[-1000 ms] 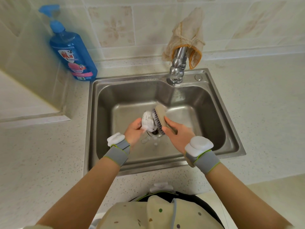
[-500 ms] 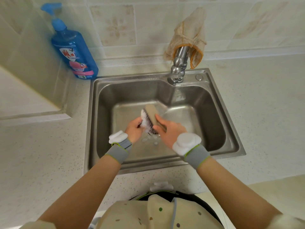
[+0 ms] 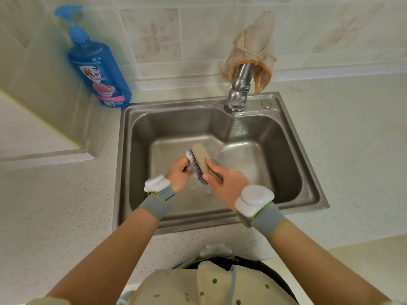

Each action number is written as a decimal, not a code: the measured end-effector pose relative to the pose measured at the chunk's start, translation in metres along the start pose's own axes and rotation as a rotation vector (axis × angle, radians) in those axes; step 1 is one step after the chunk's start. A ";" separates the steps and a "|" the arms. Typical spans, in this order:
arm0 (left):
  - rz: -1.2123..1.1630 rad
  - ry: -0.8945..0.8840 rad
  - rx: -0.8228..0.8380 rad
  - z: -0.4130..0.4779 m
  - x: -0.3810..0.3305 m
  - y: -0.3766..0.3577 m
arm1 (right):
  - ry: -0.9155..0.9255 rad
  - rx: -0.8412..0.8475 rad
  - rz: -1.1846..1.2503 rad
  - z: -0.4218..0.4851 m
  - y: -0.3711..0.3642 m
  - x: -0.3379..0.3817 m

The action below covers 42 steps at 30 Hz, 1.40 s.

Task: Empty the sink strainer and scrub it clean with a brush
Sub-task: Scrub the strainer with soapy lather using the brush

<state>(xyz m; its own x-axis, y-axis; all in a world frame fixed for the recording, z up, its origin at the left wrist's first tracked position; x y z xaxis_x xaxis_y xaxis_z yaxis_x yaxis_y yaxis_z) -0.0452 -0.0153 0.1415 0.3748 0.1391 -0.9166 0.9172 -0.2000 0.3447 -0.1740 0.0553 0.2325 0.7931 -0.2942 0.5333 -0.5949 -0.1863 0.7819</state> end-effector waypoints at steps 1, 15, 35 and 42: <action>0.000 0.009 0.007 0.000 -0.001 -0.001 | -0.026 -0.018 0.021 0.006 0.002 -0.002; -0.764 0.616 -0.154 -0.001 -0.003 -0.011 | -0.145 -0.034 0.118 0.014 -0.005 -0.022; -0.772 0.705 -0.035 -0.013 -0.020 -0.021 | -0.126 0.015 0.106 0.021 0.001 -0.021; -0.822 0.717 -0.032 -0.012 -0.025 -0.018 | -0.100 0.022 0.116 0.016 -0.005 -0.015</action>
<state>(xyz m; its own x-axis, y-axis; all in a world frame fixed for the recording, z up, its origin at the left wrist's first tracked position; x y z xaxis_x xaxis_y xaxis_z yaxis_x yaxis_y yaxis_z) -0.0694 -0.0040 0.1606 -0.3725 0.7537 -0.5414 0.9225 0.2370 -0.3048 -0.1849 0.0452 0.2157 0.7024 -0.4066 0.5842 -0.6854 -0.1653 0.7091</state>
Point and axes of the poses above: each hand's wrist, its own z-axis towards the middle knuckle, its own y-axis out of the back of the hand, x = y × z, the point moved 4 cm from there along z, towards the middle knuckle, and after that the axes turned 9 degrees about -x, right-handed, at the moved point
